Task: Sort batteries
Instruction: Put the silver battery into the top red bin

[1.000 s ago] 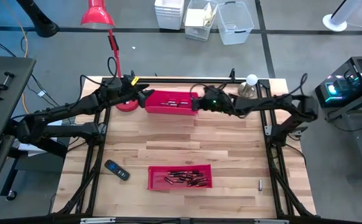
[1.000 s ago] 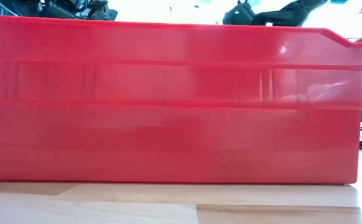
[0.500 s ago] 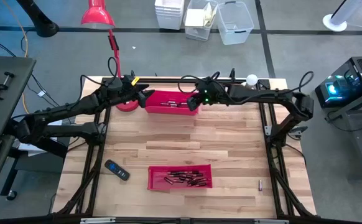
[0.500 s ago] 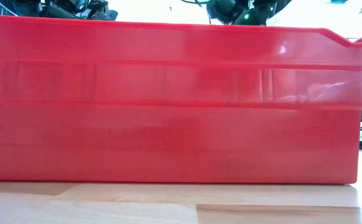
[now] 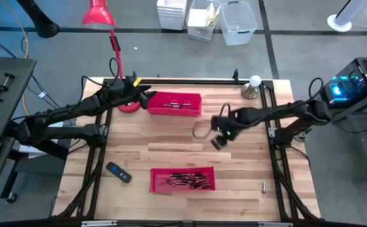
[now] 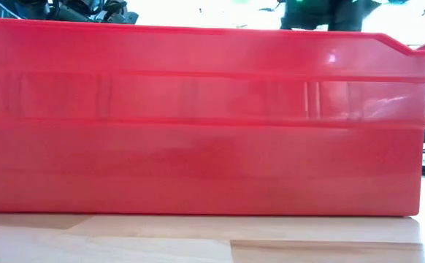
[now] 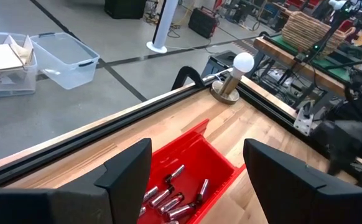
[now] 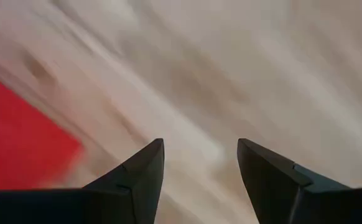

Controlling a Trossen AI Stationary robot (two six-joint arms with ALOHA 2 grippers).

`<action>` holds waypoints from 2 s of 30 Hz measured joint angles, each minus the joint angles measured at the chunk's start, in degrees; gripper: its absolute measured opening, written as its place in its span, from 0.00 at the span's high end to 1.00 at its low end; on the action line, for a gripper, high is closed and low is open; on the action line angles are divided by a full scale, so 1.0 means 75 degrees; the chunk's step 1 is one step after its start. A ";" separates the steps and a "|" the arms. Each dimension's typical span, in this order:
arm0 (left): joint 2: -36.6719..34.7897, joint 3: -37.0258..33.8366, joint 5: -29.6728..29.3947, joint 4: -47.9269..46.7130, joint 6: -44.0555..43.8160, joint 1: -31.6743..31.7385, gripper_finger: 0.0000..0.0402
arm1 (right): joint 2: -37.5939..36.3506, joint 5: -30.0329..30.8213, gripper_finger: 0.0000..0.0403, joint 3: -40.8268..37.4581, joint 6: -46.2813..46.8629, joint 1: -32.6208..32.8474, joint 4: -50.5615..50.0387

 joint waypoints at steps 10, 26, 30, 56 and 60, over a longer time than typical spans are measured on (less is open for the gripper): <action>0.0000 0.0000 -0.0001 0.0006 0.0003 0.0000 0.38 | -0.0466 -0.1158 0.51 -0.0463 0.1881 0.1532 -0.3011; 0.0003 0.0000 0.0002 0.0012 0.0012 0.0000 0.38 | -0.1510 -0.5101 0.51 -0.2931 0.6580 0.4020 0.0578; 0.0003 0.0000 0.0000 0.0012 0.0012 0.0000 0.38 | -0.1489 -0.5102 0.51 -0.3451 0.7475 0.4533 0.1630; 0.0005 0.0000 -0.0001 0.0009 0.0015 0.0000 0.38 | -0.1486 -0.4172 0.51 -0.5144 0.9211 0.5174 0.3988; 0.0003 0.0000 -0.0001 0.0006 0.0015 -0.0003 0.38 | -0.1413 -0.4145 0.51 -0.5147 0.9239 0.5174 0.4041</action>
